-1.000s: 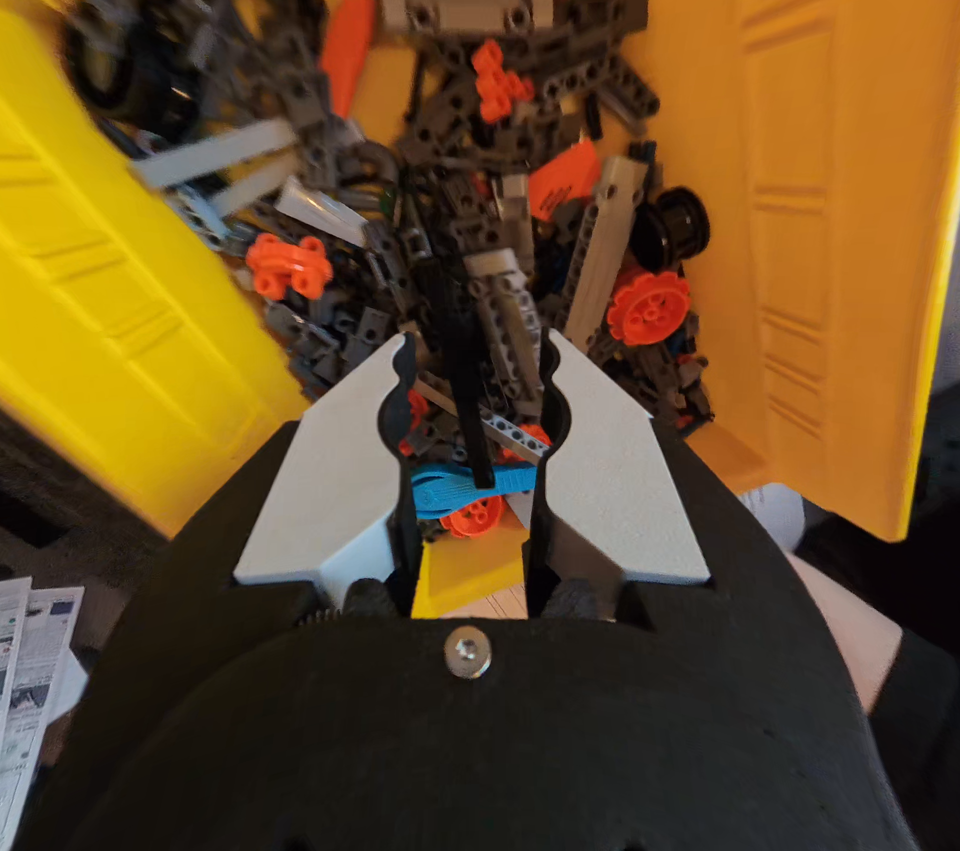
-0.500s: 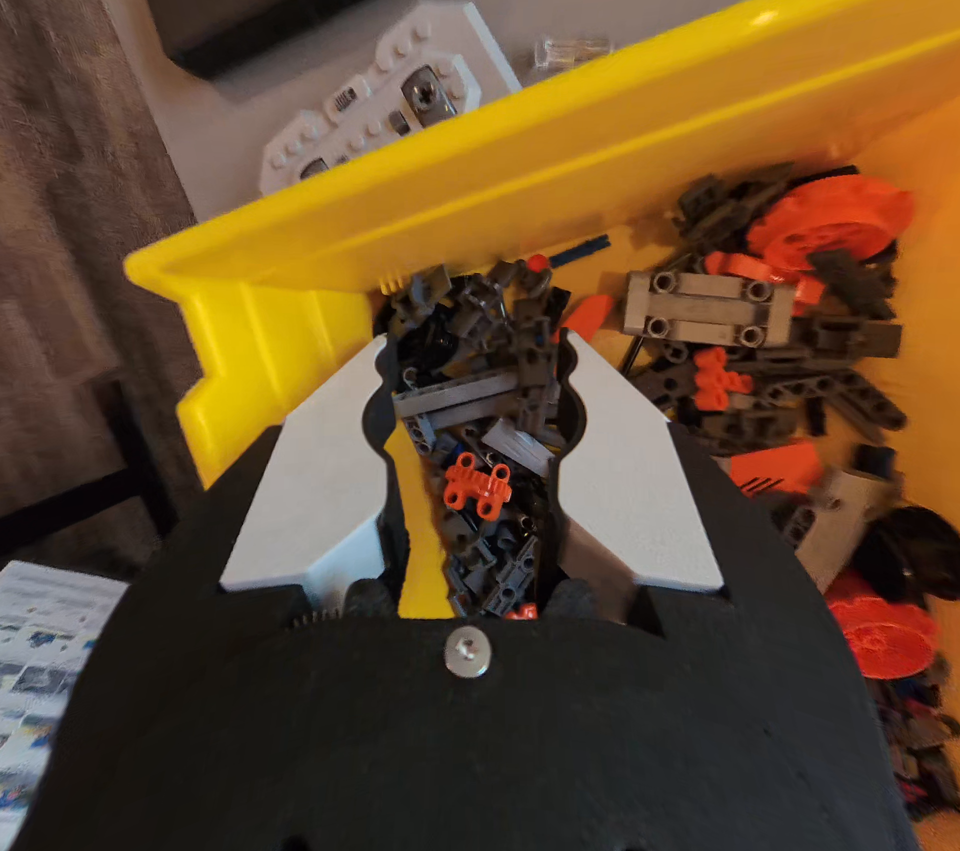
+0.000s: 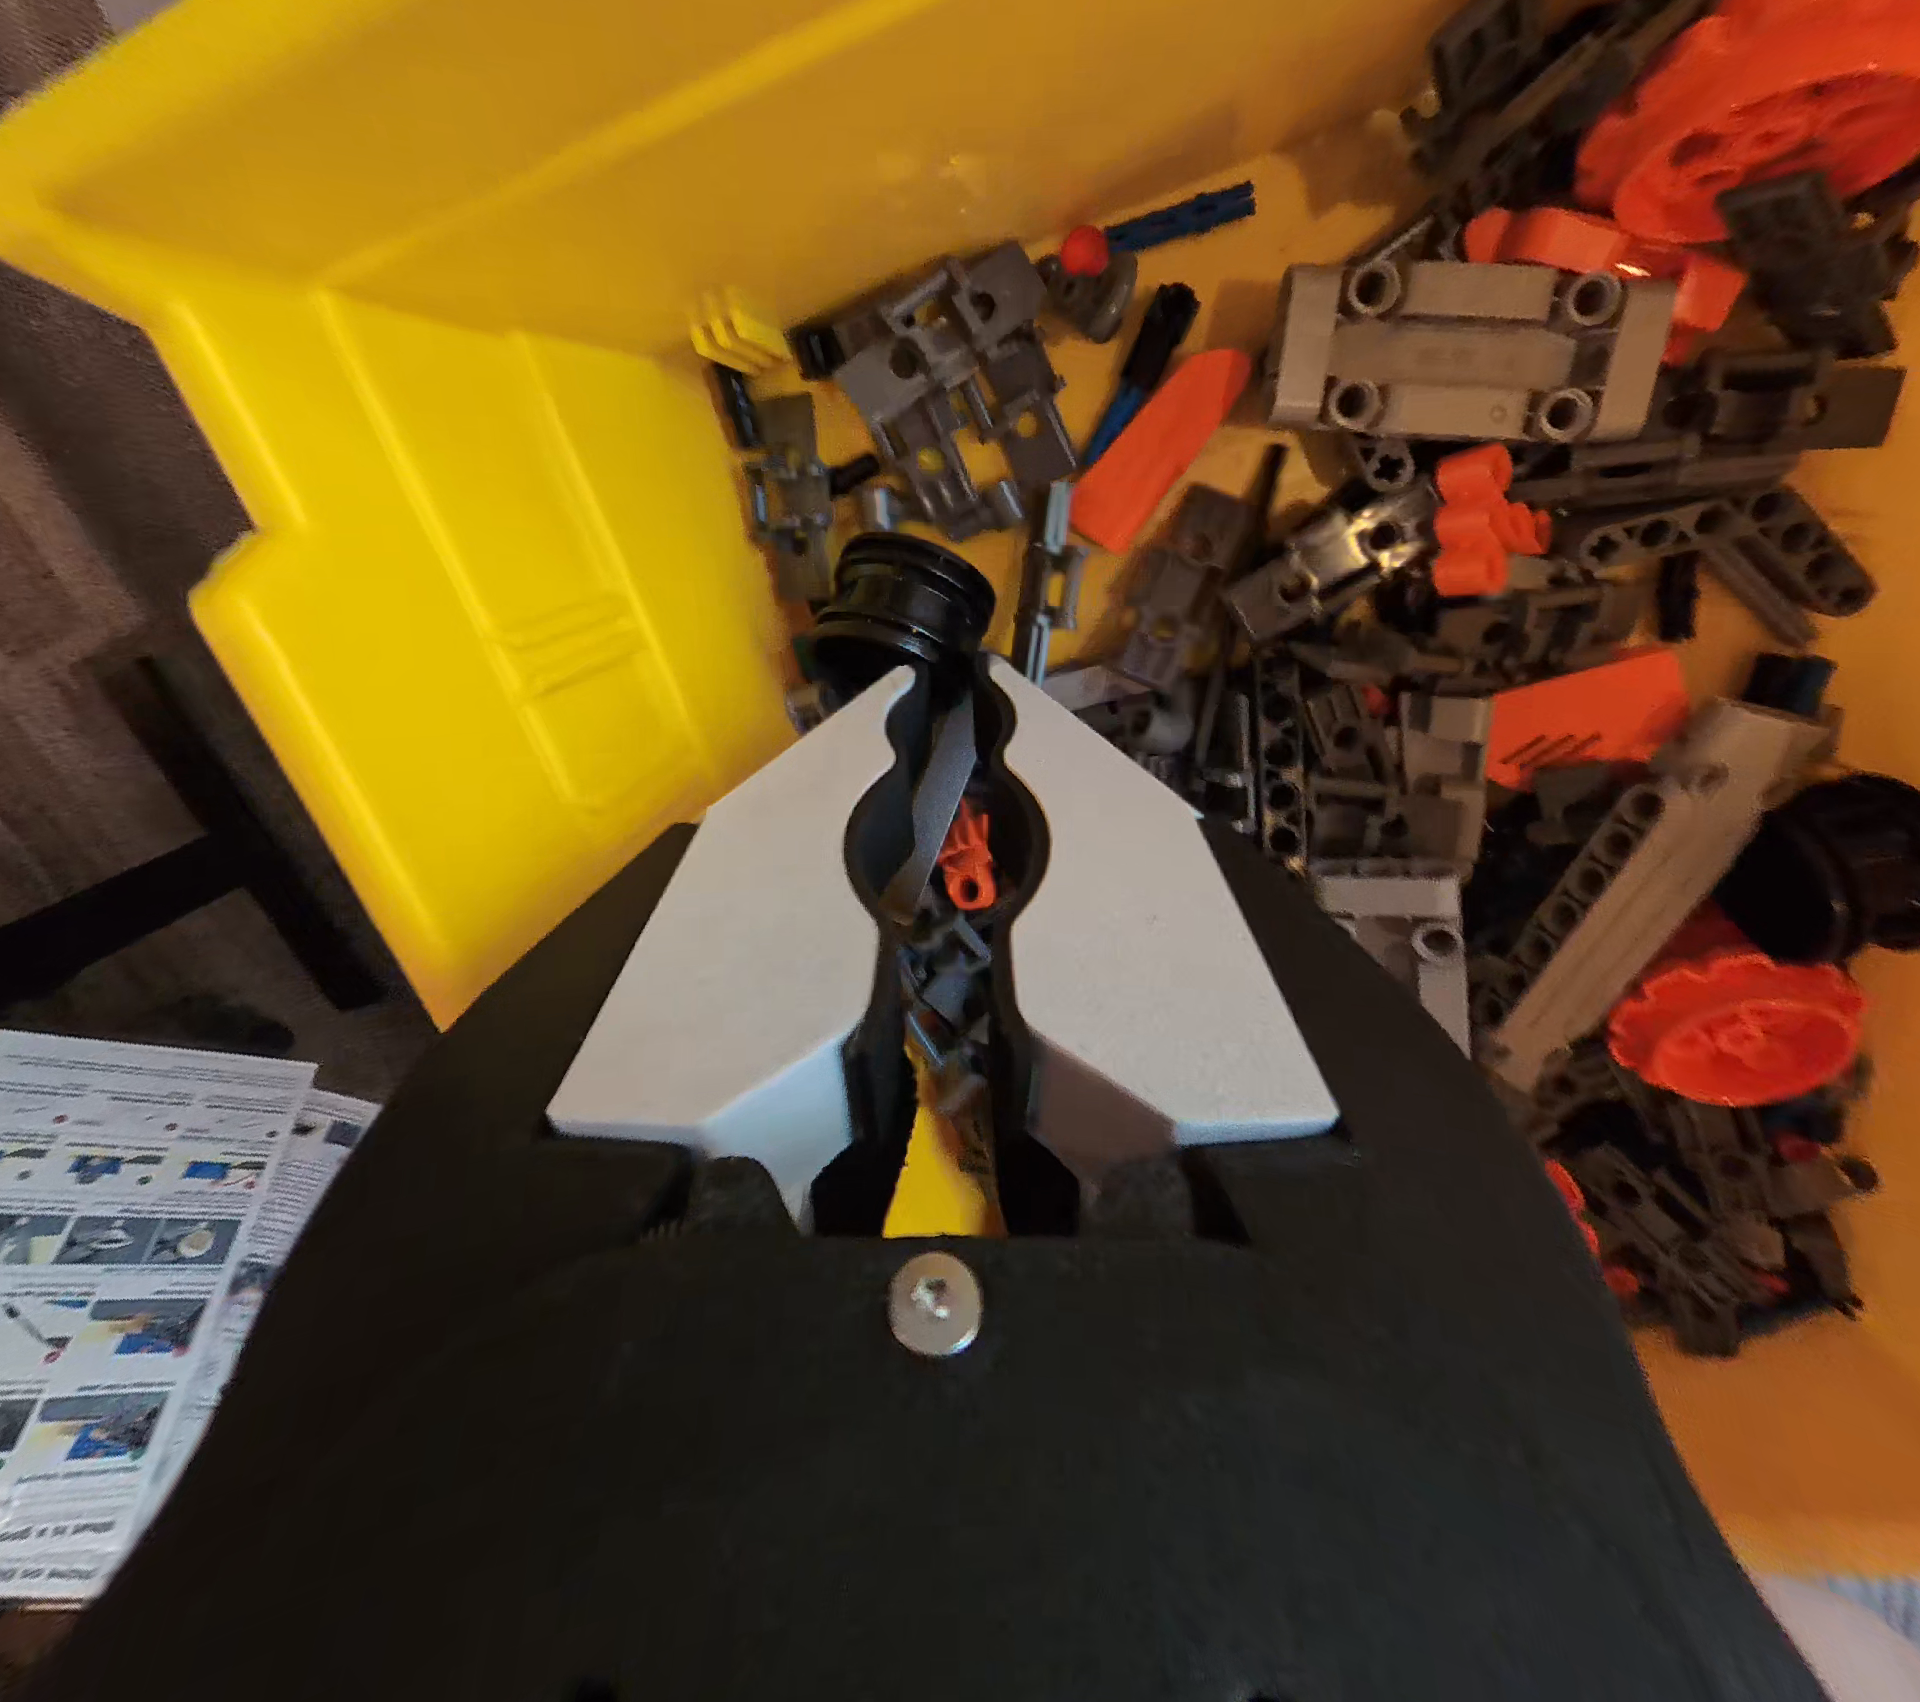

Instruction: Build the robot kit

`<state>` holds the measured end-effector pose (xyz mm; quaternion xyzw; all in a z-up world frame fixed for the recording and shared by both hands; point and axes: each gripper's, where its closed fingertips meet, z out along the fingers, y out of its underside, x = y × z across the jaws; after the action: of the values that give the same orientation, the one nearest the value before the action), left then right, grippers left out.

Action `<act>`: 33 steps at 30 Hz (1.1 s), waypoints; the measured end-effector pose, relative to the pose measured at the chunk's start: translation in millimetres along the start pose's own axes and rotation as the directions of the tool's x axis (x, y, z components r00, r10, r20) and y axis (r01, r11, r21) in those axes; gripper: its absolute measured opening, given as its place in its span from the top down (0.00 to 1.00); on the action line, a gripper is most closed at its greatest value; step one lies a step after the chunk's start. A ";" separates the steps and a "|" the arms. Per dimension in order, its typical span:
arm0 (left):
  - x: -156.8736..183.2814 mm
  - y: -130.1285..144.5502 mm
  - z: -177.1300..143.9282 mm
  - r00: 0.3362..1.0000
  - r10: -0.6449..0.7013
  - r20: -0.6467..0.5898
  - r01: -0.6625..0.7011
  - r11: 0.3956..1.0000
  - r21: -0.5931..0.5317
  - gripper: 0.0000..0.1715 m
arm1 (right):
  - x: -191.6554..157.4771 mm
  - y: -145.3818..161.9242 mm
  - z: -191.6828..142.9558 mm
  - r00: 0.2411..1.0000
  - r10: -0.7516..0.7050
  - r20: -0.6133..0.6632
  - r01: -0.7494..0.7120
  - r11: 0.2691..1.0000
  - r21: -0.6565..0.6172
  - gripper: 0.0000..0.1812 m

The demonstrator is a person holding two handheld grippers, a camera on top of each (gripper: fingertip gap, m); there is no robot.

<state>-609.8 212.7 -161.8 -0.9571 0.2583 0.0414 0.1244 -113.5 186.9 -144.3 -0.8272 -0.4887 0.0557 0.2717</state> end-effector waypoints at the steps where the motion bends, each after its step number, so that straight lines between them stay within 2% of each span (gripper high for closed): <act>1: 3.0 2.5 -2.2 1.000 -0.005 -0.019 0.004 1.000 -0.006 0.97 | 0.2 0.2 0.0 1.000 0.000 0.000 0.000 1.000 0.000 0.75; 10: 17.8 39.4 -15.4 0.990 -0.106 -0.097 0.090 0.984 -0.154 0.97 | 0.0 0.7 0.1 1.000 0.001 0.001 -0.001 1.000 -0.002 0.75; 15: 39.6 56.9 -24.4 0.963 -0.176 -0.206 0.124 0.962 -0.242 1.00 | -0.4 1.4 0.8 1.000 -0.001 0.003 0.001 1.000 -0.006 0.75; 21: 42.9 69.0 -34.4 0.950 -0.243 -0.195 0.180 0.940 -0.291 0.98 | -0.1 1.9 1.2 1.000 0.000 0.003 0.000 1.000 -0.008 0.75; 24: 34.0 67.6 -42.6 0.960 -0.253 -0.123 0.214 0.940 -0.268 0.90 | 0.1 2.2 1.3 1.000 0.000 0.002 0.000 1.000 -0.009 0.75; 26: 20.3 58.5 -46.7 0.970 -0.236 -0.057 0.220 0.953 -0.206 0.82 | 0.1 2.1 1.5 1.000 0.000 0.002 0.000 1.000 -0.009 0.75; 30: -8.7 16.3 -42.1 0.972 -0.236 0.016 0.236 0.972 -0.010 0.81 | -0.4 2.3 2.0 1.000 -0.002 0.002 0.002 1.000 -0.012 0.75; 33: -18.6 0.9 -28.4 0.974 -0.216 0.072 0.215 0.976 0.022 0.86 | 0.0 1.7 1.2 1.000 -0.002 0.000 0.002 1.000 -0.008 0.75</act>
<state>-626.0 213.7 -132.0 -0.9764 0.1485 0.0613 0.1442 -112.5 186.8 -146.2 -0.8278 -0.4898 0.0535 0.2683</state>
